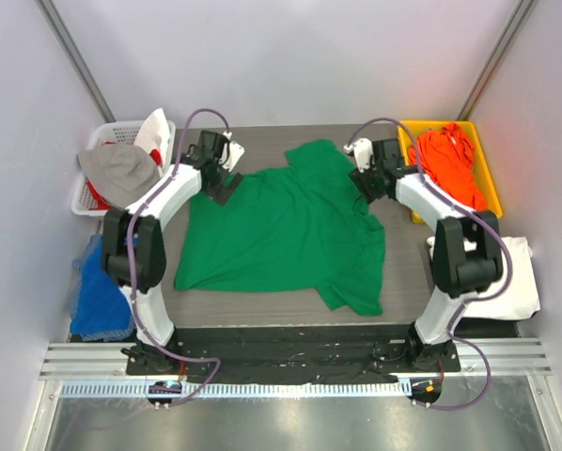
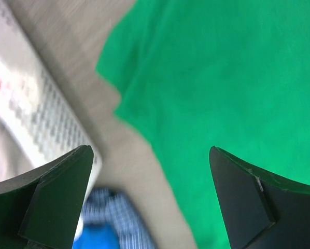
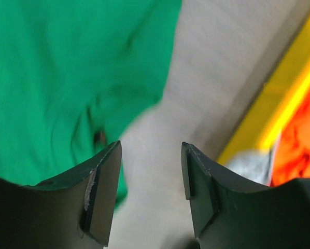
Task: Fold and stack the t-shirts
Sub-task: Flatten the tshirt out
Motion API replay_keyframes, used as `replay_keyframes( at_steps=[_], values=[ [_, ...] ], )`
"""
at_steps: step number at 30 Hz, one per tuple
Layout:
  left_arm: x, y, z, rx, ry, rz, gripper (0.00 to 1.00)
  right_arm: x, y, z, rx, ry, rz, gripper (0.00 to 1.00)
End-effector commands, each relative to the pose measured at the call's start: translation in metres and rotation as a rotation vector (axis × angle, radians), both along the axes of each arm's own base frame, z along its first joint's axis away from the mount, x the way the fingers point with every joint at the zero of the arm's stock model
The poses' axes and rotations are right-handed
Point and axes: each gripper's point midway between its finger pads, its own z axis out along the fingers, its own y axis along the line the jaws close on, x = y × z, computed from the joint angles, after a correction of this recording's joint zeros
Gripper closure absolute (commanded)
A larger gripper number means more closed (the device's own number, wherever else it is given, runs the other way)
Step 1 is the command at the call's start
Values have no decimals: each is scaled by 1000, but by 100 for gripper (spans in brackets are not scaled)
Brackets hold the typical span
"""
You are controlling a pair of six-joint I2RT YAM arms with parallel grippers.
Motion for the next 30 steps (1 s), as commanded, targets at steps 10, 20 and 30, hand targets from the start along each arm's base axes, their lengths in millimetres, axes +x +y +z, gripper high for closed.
replay_keyframes(
  at_steps=[10,20,30],
  values=[
    [75,-5,-40,87,-61,29,0,143,46,-26,16,-187,-26,46],
    [63,7,-78,239,58,-18,0,138,24,-69,-115,-150,-22,48],
    [23,10,-96,307,171,-69,2,119,-49,-71,-197,-120,-127,48]
  ],
)
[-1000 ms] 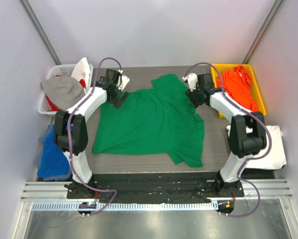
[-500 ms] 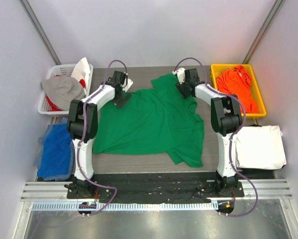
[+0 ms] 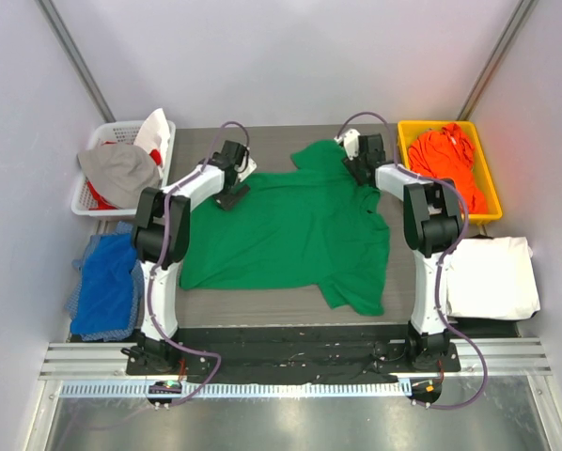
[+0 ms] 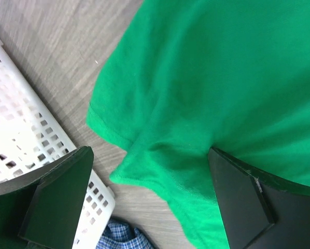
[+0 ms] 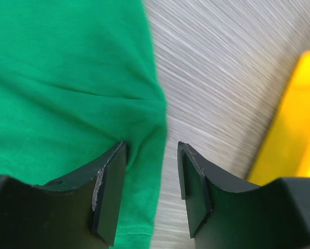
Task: Fold and stack the t-shirts
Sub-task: Flatten the tshirt out
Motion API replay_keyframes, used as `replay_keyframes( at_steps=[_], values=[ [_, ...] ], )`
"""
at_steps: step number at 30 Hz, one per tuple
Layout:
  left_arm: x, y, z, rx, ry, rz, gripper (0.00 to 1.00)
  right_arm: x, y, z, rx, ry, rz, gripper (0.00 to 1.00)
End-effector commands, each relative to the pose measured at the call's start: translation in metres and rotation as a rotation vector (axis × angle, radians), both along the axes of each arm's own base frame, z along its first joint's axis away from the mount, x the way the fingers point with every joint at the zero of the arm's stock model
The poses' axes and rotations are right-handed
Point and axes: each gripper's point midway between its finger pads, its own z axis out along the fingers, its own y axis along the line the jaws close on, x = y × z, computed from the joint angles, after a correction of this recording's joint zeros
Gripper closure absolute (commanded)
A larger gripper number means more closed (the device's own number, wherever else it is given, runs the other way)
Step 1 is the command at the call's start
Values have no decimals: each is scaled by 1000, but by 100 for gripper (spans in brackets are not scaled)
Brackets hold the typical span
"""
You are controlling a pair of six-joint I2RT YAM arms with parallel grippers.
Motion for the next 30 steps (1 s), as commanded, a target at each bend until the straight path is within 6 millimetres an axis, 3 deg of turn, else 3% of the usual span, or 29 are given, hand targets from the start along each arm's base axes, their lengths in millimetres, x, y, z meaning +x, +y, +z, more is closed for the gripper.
replay_keyframes(
  at_steps=[1,5,8,11,15,24,30],
  values=[
    [-41,9,-14,52,128,-27,2,-20,-57,2,-81,40,-96,48],
    [-61,5,-17,39,167,-45,2,-30,-77,-1,-103,52,-123,48],
    [-65,3,-15,24,165,-43,2,-34,-82,-2,-97,59,-130,48],
    [-50,-3,-2,-2,110,-38,2,-35,-78,-6,-76,71,-126,49],
    [-16,-15,28,-37,-5,-28,1,-34,-75,-8,-61,80,-125,48],
    [36,-11,68,-78,-207,21,0,-41,-76,-17,-70,100,-120,49],
    [61,8,61,-62,-246,59,0,-41,-74,-16,-56,98,-117,49]
  ],
)
